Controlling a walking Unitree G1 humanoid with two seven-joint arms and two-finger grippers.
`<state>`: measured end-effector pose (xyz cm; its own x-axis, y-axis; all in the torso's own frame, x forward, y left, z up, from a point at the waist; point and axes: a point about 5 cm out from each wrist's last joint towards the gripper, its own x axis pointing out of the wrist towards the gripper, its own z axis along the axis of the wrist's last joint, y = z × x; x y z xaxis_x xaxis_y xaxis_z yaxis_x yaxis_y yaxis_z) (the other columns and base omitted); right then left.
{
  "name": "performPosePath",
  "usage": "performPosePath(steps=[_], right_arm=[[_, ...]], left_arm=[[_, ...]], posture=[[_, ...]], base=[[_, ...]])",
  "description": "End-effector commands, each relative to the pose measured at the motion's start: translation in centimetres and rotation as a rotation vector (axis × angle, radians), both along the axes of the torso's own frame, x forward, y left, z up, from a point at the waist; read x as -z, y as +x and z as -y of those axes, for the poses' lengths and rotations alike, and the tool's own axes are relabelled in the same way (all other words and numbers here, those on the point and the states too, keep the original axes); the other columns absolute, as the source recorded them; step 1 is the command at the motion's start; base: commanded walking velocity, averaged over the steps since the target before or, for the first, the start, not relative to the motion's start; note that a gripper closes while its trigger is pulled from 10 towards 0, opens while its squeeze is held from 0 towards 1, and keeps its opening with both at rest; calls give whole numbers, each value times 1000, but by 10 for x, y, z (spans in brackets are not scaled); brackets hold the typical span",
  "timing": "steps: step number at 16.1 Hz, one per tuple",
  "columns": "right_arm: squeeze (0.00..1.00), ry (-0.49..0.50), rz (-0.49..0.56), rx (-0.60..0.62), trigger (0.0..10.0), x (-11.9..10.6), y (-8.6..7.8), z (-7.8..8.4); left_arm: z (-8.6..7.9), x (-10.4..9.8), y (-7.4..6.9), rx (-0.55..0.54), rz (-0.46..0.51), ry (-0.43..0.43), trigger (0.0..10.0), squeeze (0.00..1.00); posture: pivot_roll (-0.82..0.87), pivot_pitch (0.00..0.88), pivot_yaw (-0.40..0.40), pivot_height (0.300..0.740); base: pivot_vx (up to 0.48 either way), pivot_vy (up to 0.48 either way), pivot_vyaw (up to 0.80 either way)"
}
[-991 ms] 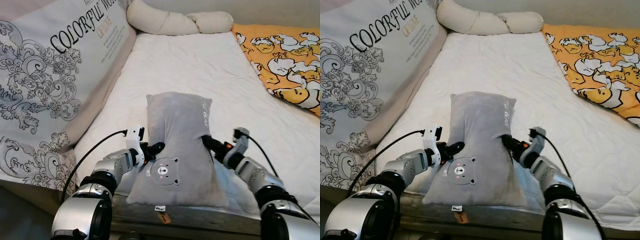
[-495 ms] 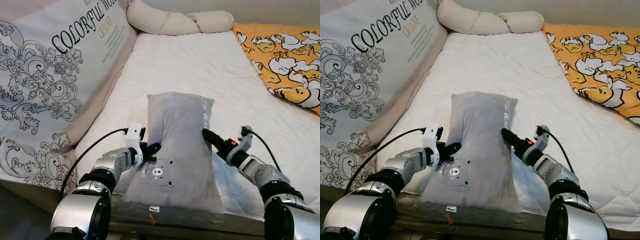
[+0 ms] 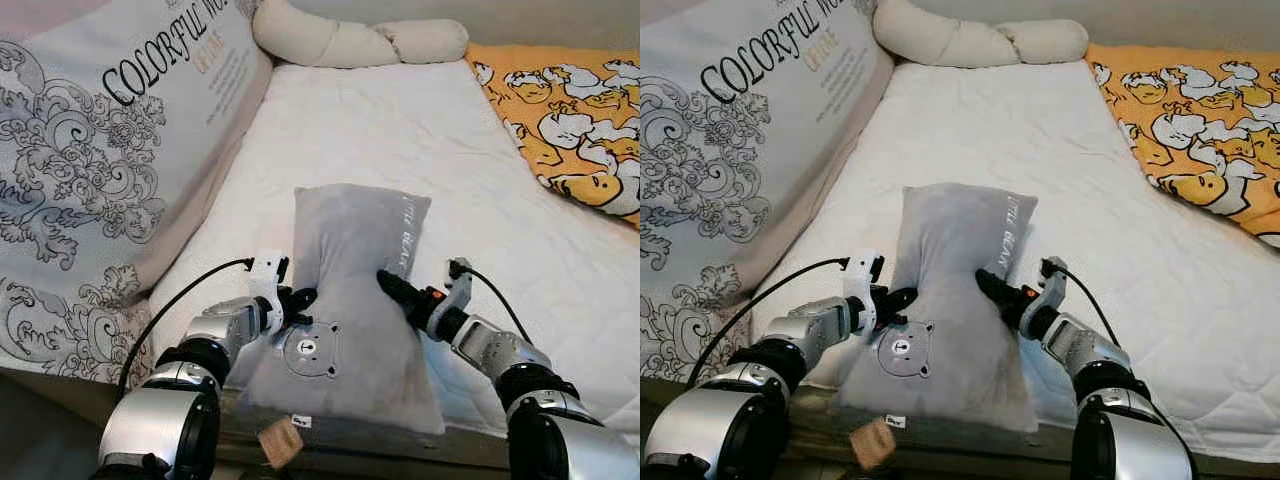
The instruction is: Clean up the room
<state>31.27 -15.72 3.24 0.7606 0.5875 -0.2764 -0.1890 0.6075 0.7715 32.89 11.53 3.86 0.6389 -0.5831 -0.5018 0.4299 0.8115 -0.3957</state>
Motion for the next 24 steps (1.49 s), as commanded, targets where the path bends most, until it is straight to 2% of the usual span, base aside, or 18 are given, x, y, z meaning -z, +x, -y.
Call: performPosePath(steps=[1, 3, 11, 13, 15, 19, 20, 22, 23, 24], right_arm=[[0, -10, -51, -31, 0, 9, -6, -11], [0, -15, -15, -30, 0, 5, -2, -15], [0, -16, -19, -25, 0, 5, 0, -23], [0, -64, 22, -13, 0, -3, 7, -25], [0, -44, 55, 28, 0, -14, 16, -30], [0, -72, 216, 74, 0, -42, 33, -41], [0, -79, 244, 98, 0, -46, 36, -41], [0, -2, 342, 141, 0, -68, 40, -46], [0, -51, 376, 168, 0, -70, 39, -44], [0, -94, 414, 264, 0, -75, 38, -35]], left_arm=[[0, 7, -5, 4, -42, 22, 0, 0], [-2, 6, -4, -3, -40, 21, 0, 0], [2, 2, -1, 11, 9, 22, 0, 0], [3, -10, 7, 22, 65, 4, 0, 0], [-2, -24, 15, 40, 159, 31, 0, 0], [-12, -56, 28, -30, 310, -26, 0, 0], [-12, -60, 28, -35, 330, -29, 0, 0], [-10, -82, 25, -64, 459, -31, 0, 0], [-8, -85, 22, -60, 499, -7, 0, 0], [-7, -88, 16, -80, 535, 11, 0, 0]], posture=[[74, 0, 71, 740], [77, 0, 68, 740], [75, 0, 57, 740], [87, 0, 48, 740], [137, 0, 15, 740], [149, 0, 6, 740], [152, 0, 5, 740], [172, 0, -12, 740], [162, 0, -5, 740], [150, 0, 1, 740]], base=[[0, 0, 0], [0, 0, 0], [0, 0, 0], [0, 0, 0], [0, 0, 0], [0, 0, 0], [0, 0, 0], [0, 0, 0], [0, 0, 0], [0, 0, 0]])
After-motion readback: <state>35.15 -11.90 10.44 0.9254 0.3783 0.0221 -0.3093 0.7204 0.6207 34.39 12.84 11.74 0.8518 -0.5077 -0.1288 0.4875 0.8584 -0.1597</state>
